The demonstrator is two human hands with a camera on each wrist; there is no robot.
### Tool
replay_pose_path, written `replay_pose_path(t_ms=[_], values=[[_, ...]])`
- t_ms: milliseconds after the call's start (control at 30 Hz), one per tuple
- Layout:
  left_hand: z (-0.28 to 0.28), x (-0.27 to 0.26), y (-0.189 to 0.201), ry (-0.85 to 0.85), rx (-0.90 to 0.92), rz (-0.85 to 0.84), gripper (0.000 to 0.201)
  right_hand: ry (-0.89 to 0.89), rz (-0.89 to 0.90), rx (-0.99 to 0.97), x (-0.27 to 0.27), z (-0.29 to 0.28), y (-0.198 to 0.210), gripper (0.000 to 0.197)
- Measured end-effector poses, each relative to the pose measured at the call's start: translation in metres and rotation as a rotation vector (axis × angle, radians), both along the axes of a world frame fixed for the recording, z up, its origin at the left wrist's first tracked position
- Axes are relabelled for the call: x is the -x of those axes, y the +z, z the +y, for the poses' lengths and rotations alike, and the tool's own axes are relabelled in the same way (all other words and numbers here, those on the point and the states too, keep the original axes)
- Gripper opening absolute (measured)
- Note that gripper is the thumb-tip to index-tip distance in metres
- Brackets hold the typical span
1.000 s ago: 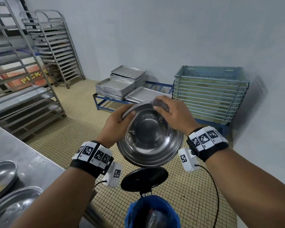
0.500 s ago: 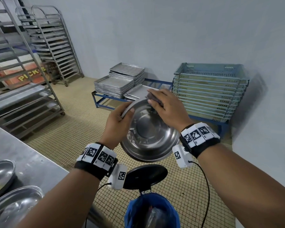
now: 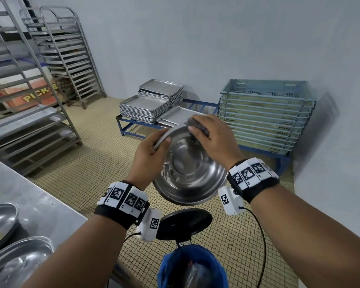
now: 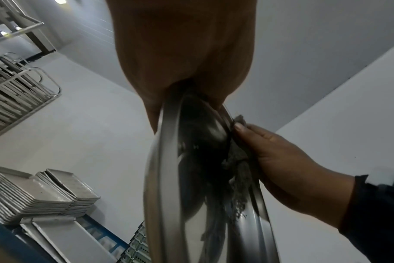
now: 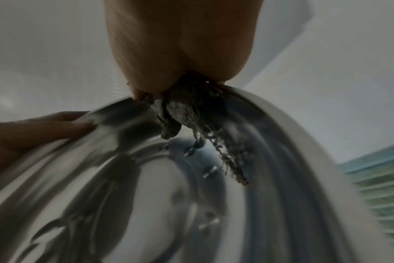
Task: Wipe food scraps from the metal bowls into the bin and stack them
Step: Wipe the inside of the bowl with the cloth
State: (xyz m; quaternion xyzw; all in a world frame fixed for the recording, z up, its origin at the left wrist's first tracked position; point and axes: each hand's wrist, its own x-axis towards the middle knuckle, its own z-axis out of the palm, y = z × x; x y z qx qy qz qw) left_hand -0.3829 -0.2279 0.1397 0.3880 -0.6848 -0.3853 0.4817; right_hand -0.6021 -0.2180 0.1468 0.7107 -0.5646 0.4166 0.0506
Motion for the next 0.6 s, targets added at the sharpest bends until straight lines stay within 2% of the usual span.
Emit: replay_pose_path(t_ms=[100, 233, 300, 400, 500, 600], values=[[-0.002, -0.002, 0.001, 0.016, 0.019, 0.034, 0.024, -0.008, -0.034, -0.008, 0.005, 0.0, -0.001, 0.047], [-0.005, -0.011, 0.006, 0.09, 0.001, 0.147, 0.019, -0.044, -0.315, -0.118, 0.019, 0.009, -0.019, 0.044], [-0.005, -0.012, 0.007, 0.107, -0.006, 0.175, 0.017, -0.054, -0.376, -0.16, 0.02, 0.013, -0.023, 0.041], [-0.005, -0.011, 0.005, 0.081, -0.005, 0.12, 0.021, -0.053, -0.341, -0.098, 0.018, 0.013, -0.019, 0.04], [-0.003, -0.007, 0.002, 0.015, -0.004, 0.052, 0.026, -0.023, -0.178, -0.031, 0.015, 0.008, -0.007, 0.048], [0.001, -0.004, 0.004, -0.015, -0.025, 0.082, 0.026, -0.008, -0.106, -0.027, 0.014, 0.007, 0.001, 0.05]])
